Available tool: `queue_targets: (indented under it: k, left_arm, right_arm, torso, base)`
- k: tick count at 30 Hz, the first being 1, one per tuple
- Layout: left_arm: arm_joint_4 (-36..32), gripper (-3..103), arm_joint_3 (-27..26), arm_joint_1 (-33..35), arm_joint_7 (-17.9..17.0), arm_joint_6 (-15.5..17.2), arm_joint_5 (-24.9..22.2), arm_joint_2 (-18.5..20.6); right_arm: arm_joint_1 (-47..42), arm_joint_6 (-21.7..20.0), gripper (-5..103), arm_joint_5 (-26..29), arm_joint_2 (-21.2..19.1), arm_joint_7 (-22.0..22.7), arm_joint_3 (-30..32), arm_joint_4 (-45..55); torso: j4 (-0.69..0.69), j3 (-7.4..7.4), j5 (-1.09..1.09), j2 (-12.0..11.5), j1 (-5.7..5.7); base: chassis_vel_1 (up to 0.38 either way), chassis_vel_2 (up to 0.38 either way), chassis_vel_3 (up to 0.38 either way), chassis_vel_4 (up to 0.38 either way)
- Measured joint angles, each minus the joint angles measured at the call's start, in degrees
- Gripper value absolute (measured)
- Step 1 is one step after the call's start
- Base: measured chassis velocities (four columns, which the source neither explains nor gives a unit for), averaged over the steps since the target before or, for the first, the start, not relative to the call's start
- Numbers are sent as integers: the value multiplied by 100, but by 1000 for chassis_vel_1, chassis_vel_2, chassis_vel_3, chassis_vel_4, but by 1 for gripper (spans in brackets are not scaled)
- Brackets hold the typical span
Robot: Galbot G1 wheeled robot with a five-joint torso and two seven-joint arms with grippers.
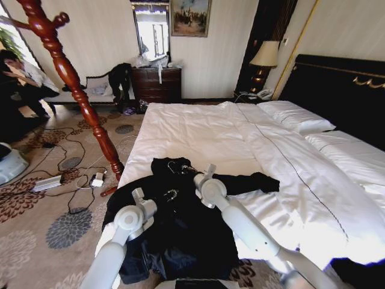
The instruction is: Pick up the clothes from the bed and hang them on the clothes hanger.
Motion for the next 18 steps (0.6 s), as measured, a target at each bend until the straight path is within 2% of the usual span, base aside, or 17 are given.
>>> queue_targets:
  k: [9, 18]
  left_arm:
    - [185, 16, 85, -224, 232, 154, -241, 30]
    - [478, 16, 141, -422, 244, 114, -77, 173]
  right_arm:
    - [-78, 4, 0, -102, 13, -2, -18, -61]
    - [-127, -5, 0, -163, 61, 31, -42, -61]
  torso:
    - [-1, 0, 0, 0, 0]
    - [-1, 0, 0, 0, 0]
  base:
    - [0, 0, 0, 0]
    - [0, 0, 0, 0]
